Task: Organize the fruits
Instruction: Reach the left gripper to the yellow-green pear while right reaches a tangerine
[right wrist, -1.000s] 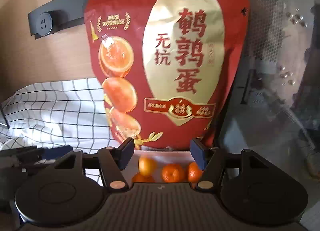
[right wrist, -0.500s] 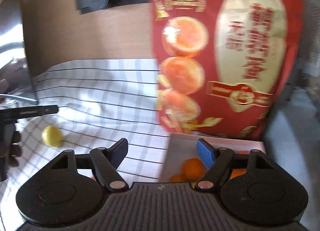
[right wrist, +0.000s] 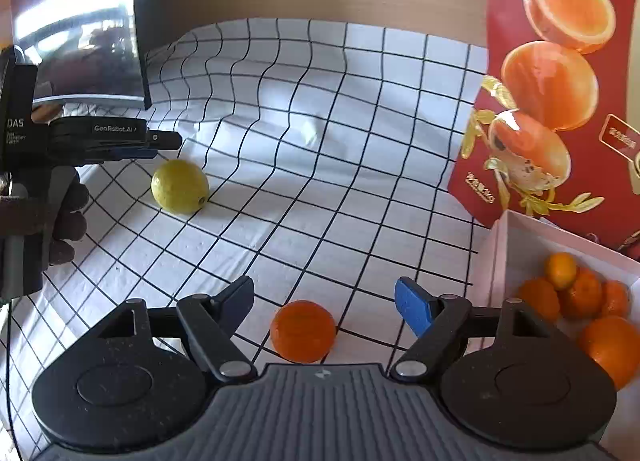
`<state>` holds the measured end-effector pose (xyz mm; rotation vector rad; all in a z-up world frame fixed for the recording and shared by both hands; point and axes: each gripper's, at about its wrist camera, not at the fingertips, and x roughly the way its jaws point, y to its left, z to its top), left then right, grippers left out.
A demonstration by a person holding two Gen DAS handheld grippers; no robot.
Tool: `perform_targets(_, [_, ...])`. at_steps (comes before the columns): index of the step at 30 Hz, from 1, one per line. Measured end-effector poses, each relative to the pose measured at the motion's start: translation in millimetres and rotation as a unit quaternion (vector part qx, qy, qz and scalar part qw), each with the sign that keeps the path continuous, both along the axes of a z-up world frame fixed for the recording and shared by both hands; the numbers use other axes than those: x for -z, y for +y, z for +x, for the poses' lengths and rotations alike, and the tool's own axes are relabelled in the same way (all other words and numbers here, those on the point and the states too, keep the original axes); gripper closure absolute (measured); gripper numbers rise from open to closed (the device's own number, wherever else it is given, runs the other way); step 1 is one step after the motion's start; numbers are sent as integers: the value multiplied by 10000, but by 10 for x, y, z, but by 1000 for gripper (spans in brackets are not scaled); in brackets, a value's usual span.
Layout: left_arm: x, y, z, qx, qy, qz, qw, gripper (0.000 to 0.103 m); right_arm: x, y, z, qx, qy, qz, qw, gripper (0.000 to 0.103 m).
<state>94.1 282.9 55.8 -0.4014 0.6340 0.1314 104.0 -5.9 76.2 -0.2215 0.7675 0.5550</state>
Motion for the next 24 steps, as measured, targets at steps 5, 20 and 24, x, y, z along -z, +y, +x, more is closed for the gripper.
perform_targets(5, [72,-35,-29,223,78,-11,9997,52,80,-19,0,-46,199,58,9998,25])
perform_targets(20, [20,-486,-623,1302,179,-33,9913,52,436,-95,75,71,367,-114,9992,25])
perform_targets(24, [-73,-701,-881,1408,-79,421,9891,52,427,-84,73,99,388,-96,9992,25])
